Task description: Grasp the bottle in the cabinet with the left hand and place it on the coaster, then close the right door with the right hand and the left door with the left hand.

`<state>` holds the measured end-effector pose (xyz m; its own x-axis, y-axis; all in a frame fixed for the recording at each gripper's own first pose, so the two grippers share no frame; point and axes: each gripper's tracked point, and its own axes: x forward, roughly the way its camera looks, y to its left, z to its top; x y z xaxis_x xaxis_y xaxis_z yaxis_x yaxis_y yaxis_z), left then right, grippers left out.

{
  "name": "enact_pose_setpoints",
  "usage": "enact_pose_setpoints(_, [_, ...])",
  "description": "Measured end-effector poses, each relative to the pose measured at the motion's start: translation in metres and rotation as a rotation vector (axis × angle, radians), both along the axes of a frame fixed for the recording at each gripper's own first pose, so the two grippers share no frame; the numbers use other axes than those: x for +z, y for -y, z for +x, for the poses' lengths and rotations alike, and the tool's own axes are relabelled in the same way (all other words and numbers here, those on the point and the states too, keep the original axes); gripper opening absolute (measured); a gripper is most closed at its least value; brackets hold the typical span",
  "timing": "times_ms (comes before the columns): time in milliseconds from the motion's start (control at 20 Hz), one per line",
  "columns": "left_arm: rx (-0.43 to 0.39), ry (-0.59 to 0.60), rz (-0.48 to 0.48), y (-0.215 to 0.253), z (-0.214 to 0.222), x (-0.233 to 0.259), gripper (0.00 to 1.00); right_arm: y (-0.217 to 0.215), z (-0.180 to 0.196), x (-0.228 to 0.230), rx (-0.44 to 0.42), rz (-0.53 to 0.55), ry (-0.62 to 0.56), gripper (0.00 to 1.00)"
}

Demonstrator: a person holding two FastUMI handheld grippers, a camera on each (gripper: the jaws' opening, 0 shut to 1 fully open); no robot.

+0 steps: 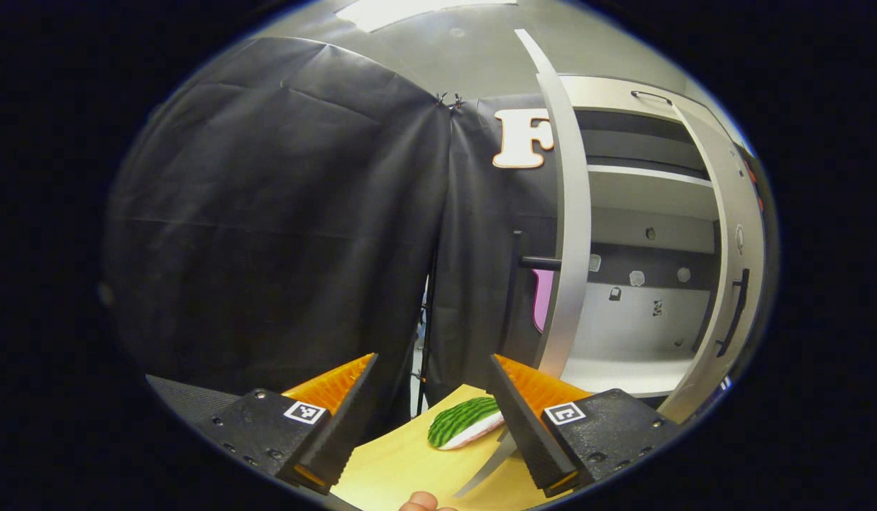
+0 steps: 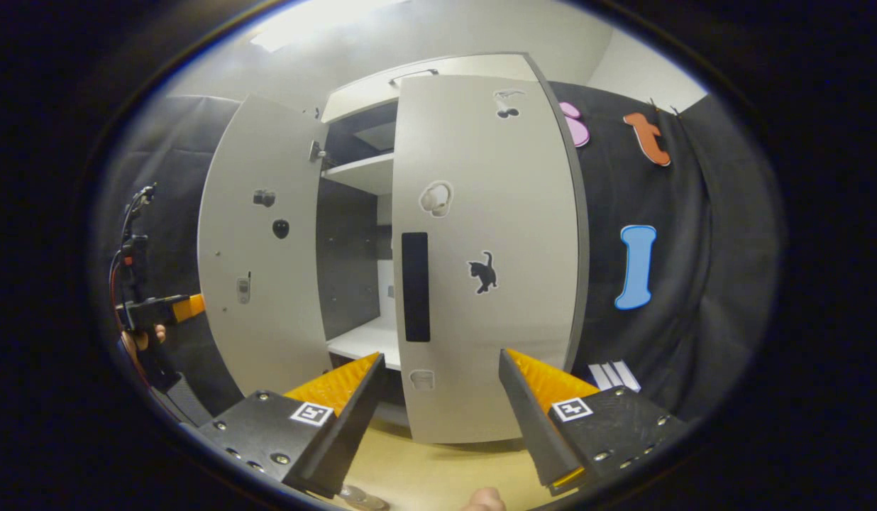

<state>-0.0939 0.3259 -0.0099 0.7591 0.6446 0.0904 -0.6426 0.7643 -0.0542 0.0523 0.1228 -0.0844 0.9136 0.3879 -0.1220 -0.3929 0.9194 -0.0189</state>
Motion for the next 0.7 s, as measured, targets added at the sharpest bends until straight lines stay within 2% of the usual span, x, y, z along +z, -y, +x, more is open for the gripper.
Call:
enact_pose_setpoints(50, [-0.01, -0.001, -0.009, 0.0, 0.0, -0.003, 0.91, 0.001, -0.002, -0.002, -0.003, -0.002, 0.0, 0.93])
enact_pose_setpoints(100, [-0.019, -0.003, -0.022, 0.0, 0.001, -0.006, 0.9, 0.002, -0.002, -0.003, -0.008, -0.003, 0.0, 0.96])
enact_pose_setpoints(150, [-0.024, 0.001, -0.033, 0.0, 0.002, -0.006, 0.95, 0.003, -0.003, -0.003, -0.012, -0.004, 0.001, 0.96])
enact_pose_setpoints(250, [-0.03, 0.005, -0.048, 0.001, 0.005, -0.005, 0.95, 0.006, -0.004, -0.004, -0.018, -0.002, -0.002, 0.93])
enact_pose_setpoints(700, [-0.15, -0.039, -0.007, 0.03, 0.018, -0.005, 0.94, 0.011, -0.002, -0.004, -0.023, 0.021, -0.002, 0.93])
